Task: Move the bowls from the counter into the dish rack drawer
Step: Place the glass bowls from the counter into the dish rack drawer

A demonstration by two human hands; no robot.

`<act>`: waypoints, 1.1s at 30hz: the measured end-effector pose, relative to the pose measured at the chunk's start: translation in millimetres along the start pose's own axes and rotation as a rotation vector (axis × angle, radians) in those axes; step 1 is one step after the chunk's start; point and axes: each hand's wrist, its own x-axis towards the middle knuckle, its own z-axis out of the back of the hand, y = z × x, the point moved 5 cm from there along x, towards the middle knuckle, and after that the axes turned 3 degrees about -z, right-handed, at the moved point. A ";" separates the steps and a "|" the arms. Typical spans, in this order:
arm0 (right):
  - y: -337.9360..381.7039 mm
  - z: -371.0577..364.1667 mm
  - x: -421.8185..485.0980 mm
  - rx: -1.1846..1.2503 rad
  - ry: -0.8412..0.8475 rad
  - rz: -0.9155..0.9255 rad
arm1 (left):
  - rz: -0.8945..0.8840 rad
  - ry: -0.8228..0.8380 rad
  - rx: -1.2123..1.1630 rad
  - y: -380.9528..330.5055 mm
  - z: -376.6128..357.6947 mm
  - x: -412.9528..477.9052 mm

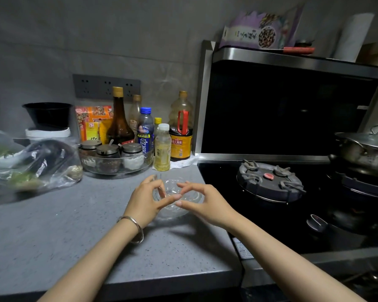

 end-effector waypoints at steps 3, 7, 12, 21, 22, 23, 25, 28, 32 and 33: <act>16.5 1.9 -2.5 -0.153 -0.012 0.087 | -0.041 -0.044 -0.029 -17.2 -0.4 5.2; 27.0 26.4 -12.4 -0.231 -0.057 0.124 | -0.109 -0.054 -0.047 -46.6 -4.2 12.5; 26.8 65.1 -39.2 -0.264 -0.026 0.120 | -0.195 0.037 -0.090 -92.9 -29.8 12.1; -14.9 160.0 -138.8 -0.108 -0.095 -0.028 | -0.282 0.262 -0.323 -170.8 -145.8 -5.6; -22.7 170.1 -152.4 -0.065 -0.107 -0.061 | -0.279 0.305 -0.361 -176.4 -162.5 -10.0; -31.1 179.7 -166.6 -0.021 -0.120 -0.096 | -0.268 0.347 -0.399 -180.9 -179.3 -15.1; -49.4 198.1 -196.0 0.056 -0.147 -0.169 | -0.244 0.412 -0.463 -188.3 -212.8 -28.0; -78.5 222.8 -240.6 0.142 -0.184 -0.289 | -0.215 0.496 -0.560 -195.1 -264.5 -52.1; -119.0 241.2 -292.2 0.198 -0.191 -0.446 | -0.178 0.610 -0.588 -193.8 -324.4 -92.1; -130.3 241.9 -303.7 0.207 -0.187 -0.489 | -0.190 0.628 -0.556 -192.4 -336.8 -101.9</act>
